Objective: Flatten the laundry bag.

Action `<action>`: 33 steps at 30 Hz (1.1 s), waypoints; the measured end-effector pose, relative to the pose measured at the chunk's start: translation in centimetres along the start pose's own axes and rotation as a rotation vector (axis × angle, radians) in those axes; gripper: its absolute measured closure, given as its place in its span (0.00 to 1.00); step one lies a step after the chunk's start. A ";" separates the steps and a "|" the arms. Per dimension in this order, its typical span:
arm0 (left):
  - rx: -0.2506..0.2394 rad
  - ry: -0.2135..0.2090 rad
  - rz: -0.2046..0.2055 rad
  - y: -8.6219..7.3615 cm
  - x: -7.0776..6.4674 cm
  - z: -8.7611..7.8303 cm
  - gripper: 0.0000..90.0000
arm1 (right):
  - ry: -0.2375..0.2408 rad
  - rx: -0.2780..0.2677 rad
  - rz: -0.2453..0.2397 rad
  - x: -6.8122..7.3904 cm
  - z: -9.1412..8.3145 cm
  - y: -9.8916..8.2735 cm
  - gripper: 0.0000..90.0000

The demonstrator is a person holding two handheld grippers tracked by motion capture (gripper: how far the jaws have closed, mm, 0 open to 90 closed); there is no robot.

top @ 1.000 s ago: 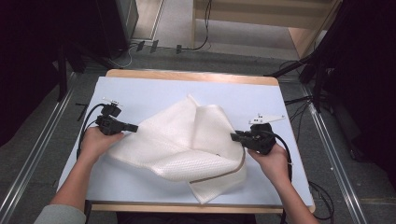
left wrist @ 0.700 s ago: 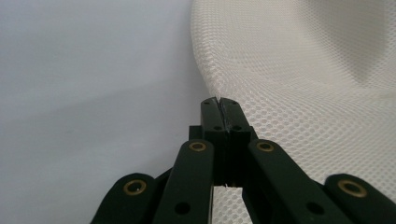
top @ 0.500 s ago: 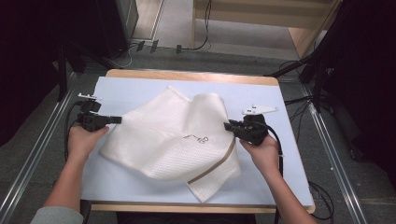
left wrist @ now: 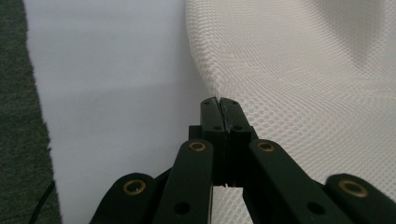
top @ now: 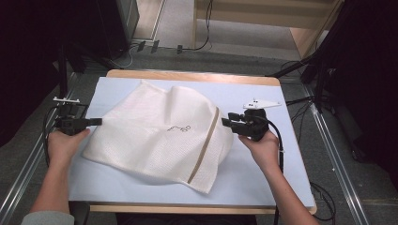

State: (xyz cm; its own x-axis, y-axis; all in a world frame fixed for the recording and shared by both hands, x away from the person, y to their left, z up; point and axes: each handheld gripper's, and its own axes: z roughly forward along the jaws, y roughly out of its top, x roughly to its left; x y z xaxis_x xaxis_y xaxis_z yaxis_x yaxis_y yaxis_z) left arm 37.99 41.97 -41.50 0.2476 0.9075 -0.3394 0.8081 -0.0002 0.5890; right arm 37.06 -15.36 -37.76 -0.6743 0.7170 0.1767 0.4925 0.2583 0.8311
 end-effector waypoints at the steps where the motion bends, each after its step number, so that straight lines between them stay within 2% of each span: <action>1: -0.002 0.001 -0.008 -0.2 0.3 -0.3 1.00 | -0.003 0.001 0.004 -0.2 -0.1 -0.1 0.70; 4: -0.007 -0.003 -0.028 -0.5 0.6 -0.5 1.00 | -0.017 0.014 0.015 -0.9 0.1 -0.7 0.70; 8: -0.002 -0.008 -0.014 -0.8 0.4 -0.2 0.98 | -0.040 0.047 0.017 -1.7 0.9 -1.5 0.70; 11: -0.027 -0.012 -0.009 -0.9 0.1 -0.6 0.90 | -0.047 0.069 0.019 -2.1 1.7 -1.9 0.69; 12: -0.036 -0.018 -0.009 -0.9 0.0 -0.7 0.85 | -0.053 0.080 0.024 -2.3 2.0 -2.0 0.69; 14: -0.051 -0.030 0.000 -1.0 -0.3 -1.0 0.79 | -0.052 0.090 0.027 -2.5 2.5 -2.2 0.68; 18: -0.064 -0.061 0.019 -1.0 -1.1 -1.3 0.72 | -0.054 0.119 0.027 -2.7 3.8 -2.5 0.69; 23: -0.060 -0.071 0.053 -0.7 -2.5 -1.3 0.68 | -0.037 0.143 0.028 -2.7 5.6 -2.8 0.70; 33: -0.051 -0.085 0.092 -0.6 -4.1 -1.0 0.65 | -0.019 0.186 0.008 -2.1 8.8 -3.3 0.71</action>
State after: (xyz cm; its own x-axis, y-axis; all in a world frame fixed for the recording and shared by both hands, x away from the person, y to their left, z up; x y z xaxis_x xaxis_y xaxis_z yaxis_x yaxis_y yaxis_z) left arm 35.93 38.72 -39.72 0.3660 0.8655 -0.3419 0.7520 -0.0586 0.6566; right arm 41.72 -12.02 -45.47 -0.6603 0.7310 0.1721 0.5923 0.3661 0.7177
